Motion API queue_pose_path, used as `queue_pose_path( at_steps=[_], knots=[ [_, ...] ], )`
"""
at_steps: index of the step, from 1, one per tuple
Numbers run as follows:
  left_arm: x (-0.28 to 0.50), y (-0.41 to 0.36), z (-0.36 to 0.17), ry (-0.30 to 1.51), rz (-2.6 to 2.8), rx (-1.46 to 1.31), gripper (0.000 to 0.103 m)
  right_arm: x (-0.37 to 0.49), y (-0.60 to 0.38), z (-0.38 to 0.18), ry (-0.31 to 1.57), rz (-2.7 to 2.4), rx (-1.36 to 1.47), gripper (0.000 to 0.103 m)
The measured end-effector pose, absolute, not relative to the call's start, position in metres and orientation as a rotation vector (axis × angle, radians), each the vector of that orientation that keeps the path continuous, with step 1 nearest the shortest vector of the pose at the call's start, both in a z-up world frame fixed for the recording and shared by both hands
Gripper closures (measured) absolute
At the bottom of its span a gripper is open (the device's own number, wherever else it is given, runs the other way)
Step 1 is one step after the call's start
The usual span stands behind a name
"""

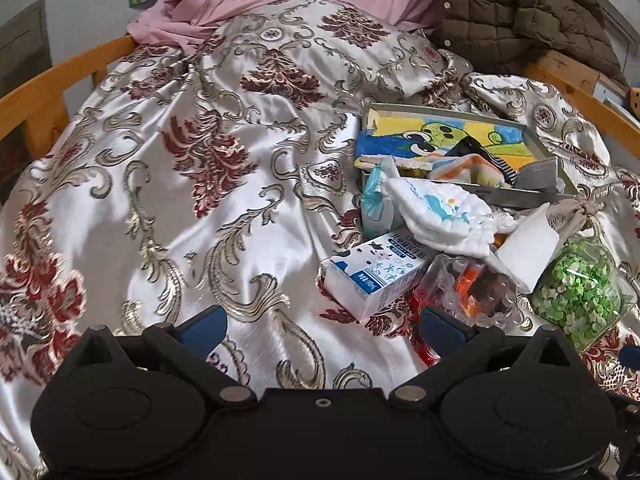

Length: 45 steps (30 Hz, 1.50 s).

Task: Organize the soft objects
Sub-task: 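Move both open tools back over the items lying beside the tray, then grasp the white cloth with the right tool while the left tool grasps the blue-printed white cloth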

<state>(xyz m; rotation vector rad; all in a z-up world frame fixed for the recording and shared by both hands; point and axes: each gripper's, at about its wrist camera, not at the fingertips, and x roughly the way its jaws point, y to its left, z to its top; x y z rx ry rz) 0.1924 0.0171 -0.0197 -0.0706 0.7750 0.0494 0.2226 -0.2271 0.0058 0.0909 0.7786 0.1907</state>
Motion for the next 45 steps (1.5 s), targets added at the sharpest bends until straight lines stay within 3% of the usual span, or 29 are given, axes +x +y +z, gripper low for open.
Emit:
queue_pose_path(
  at_steps=[14, 29, 45],
  knots=[
    [0.220, 0.007, -0.024, 0.743, 0.019, 0.003, 0.001, 0.252, -0.230, 0.010, 0.685, 0.168, 0.061, 0.001],
    [0.251, 0.000, -0.032, 0.580, -0.048, 0.036, 0.001, 0.301, -0.218, 0.007, 0.491, 0.108, -0.130, 0.001],
    [0.289, 0.009, -0.050, 0.612, -0.202, -0.262, 0.001, 0.334, -0.195, -0.010, 0.442, 0.111, -0.313, 0.001]
  ],
)
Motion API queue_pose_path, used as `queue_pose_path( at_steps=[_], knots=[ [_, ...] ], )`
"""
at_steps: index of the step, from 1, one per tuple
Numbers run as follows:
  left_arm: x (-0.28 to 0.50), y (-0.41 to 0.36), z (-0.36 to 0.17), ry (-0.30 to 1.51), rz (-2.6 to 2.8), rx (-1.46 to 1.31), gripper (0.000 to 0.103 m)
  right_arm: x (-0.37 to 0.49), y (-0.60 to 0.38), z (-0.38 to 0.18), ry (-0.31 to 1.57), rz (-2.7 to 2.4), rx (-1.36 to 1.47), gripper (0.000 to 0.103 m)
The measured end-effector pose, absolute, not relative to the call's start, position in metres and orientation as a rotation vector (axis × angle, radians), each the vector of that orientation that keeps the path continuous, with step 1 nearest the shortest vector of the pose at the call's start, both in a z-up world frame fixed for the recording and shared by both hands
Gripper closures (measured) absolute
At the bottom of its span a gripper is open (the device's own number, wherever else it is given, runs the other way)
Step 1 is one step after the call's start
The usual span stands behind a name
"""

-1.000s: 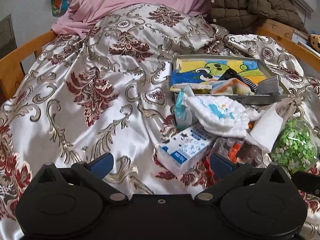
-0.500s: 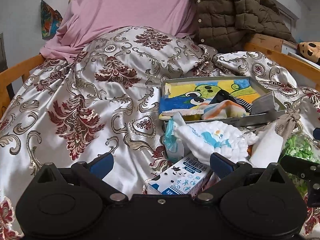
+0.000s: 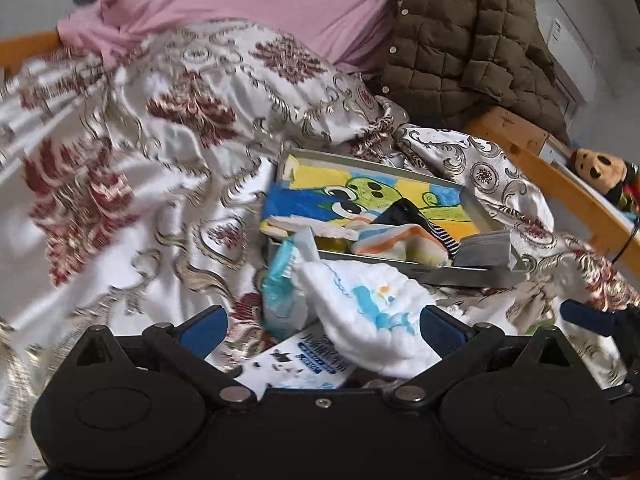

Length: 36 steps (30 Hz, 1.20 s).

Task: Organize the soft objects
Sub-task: 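Grasp the white cloth with the right tool while the left tool grasps the blue-printed white cloth, then carry both white cloths onto the frog picture tray and open both tools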

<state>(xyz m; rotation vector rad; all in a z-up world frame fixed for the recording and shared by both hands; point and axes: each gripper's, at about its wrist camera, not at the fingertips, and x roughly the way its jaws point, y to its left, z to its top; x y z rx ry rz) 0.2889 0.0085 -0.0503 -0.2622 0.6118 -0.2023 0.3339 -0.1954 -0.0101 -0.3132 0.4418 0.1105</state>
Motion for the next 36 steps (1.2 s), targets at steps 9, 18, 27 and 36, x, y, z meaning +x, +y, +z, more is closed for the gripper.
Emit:
queue_pose_path(
  at_steps=[9, 18, 27, 36],
  knots=[
    [0.308, 0.016, -0.061, 0.666, -0.256, -0.406, 0.017, 0.364, -0.200, -0.017, 0.484, 0.101, -0.249, 0.009],
    [0.318, 0.014, -0.070, 0.738, -0.296, -0.489, 0.046, 0.376, -0.204, -0.026, 0.534, 0.109, -0.193, 0.037],
    [0.319, 0.014, -0.072, 0.743, -0.312, -0.474, 0.077, 0.379, -0.200, -0.030, 0.554, 0.122, -0.202, 0.055],
    [0.313, 0.008, -0.060, 0.705, -0.311, -0.409, 0.095, 0.377, -0.199, -0.028, 0.554, 0.121, -0.231, 0.094]
  ],
)
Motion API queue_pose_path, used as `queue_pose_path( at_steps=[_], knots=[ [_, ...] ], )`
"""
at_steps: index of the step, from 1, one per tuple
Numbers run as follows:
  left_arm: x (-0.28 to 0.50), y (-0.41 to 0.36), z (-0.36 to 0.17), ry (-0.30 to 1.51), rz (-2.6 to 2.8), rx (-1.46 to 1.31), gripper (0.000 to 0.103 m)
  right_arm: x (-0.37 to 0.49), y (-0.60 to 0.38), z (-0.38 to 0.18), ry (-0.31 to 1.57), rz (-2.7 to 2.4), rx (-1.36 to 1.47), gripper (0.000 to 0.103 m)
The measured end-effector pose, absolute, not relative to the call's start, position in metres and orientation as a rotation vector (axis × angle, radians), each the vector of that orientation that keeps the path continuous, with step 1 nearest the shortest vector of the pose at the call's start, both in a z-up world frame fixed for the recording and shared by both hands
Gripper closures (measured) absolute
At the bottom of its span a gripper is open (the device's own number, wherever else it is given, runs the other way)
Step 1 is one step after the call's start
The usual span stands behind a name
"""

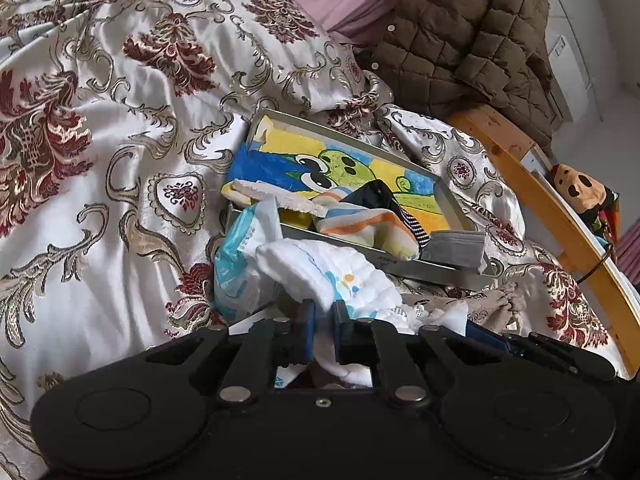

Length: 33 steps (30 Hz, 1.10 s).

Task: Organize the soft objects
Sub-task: 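Carry both white cloths onto the frog picture tray and open both tools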

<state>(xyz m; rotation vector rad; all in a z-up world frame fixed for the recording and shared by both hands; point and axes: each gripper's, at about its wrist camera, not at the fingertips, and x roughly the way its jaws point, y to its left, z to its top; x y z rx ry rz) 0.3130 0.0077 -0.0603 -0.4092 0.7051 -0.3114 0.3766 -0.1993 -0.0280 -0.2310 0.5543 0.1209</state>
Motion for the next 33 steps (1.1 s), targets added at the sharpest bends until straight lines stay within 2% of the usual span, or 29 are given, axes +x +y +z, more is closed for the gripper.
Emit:
queue_pose_path(
  at_steps=[4, 7, 24, 33],
  knots=[
    [0.310, 0.003, -0.057, 0.696, -0.319, -0.383, 0.097, 0.375, -0.199, -0.027, 0.563, 0.136, -0.243, 0.101],
    [0.307, 0.002, -0.051, 0.678, -0.331, -0.376, 0.098, 0.373, -0.199, -0.024, 0.557, 0.137, -0.247, 0.103],
    [0.269, -0.010, 0.023, 0.464, -0.392, -0.313, 0.099, 0.342, -0.243, 0.047, 0.324, 0.087, -0.113, 0.103],
    [0.281, -0.024, 0.058, 0.420, -0.360, -0.294, 0.099, 0.374, -0.286, 0.077, 0.232, 0.106, 0.069, 0.103]
  ],
)
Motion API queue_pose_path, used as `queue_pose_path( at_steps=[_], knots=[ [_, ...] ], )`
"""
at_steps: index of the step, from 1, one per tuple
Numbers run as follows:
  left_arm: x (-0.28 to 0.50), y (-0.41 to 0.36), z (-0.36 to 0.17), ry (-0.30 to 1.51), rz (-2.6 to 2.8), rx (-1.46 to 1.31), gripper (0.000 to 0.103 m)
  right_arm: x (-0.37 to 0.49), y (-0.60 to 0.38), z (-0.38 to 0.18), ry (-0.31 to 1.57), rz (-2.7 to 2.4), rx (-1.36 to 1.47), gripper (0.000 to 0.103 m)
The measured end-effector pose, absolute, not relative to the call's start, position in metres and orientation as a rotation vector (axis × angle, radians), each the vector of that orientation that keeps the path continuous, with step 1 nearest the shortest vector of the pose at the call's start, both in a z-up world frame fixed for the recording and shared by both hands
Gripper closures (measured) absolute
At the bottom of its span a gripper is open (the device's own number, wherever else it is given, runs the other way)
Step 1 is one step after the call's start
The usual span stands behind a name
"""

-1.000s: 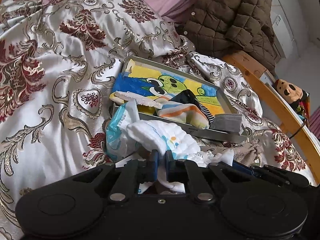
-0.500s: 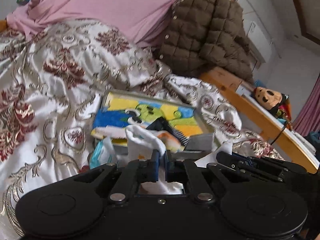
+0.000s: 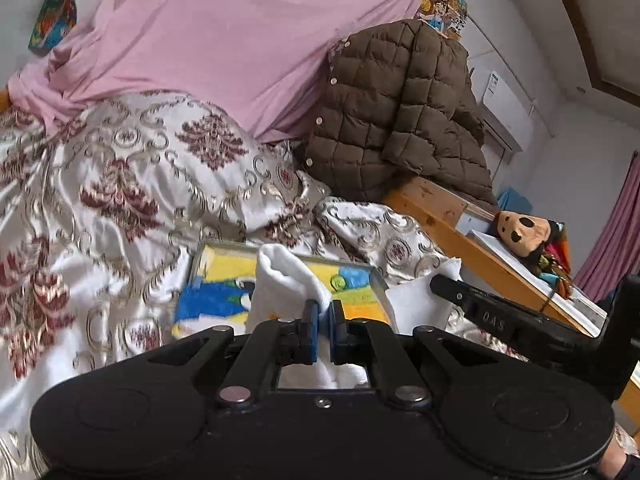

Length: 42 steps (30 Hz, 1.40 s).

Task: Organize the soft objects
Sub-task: 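Carry both white cloths onto the frog picture tray and open both tools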

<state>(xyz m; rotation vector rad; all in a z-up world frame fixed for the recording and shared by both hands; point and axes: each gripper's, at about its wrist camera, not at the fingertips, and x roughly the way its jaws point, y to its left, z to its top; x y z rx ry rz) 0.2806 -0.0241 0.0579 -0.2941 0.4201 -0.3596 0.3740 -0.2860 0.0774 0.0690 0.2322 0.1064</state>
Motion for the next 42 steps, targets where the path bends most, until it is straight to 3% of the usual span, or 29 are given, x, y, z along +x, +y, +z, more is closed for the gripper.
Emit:
queue_pose_path(
  at_steps=[13, 25, 36, 42],
  knots=[
    [0.375, -0.081, 0.078, 0.391, -0.272, -0.228, 0.099, 0.442, -0.338, 0.057, 0.238, 0.054, 0.343, 0.103],
    [0.434, -0.160, 0.032, 0.456, -0.278, -0.201, 0.098, 0.474, -0.389, 0.004, 0.395, -0.088, 0.493, 0.103],
    [0.448, -0.167, -0.014, 0.594, -0.193, -0.126, 0.098, 0.492, -0.403, -0.033, 0.537, -0.128, 0.478, 0.102],
    [0.446, -0.158, -0.011, 0.632, -0.160, -0.103, 0.091, 0.493, -0.389, -0.029, 0.553, -0.110, 0.460, 0.096]
  ],
)
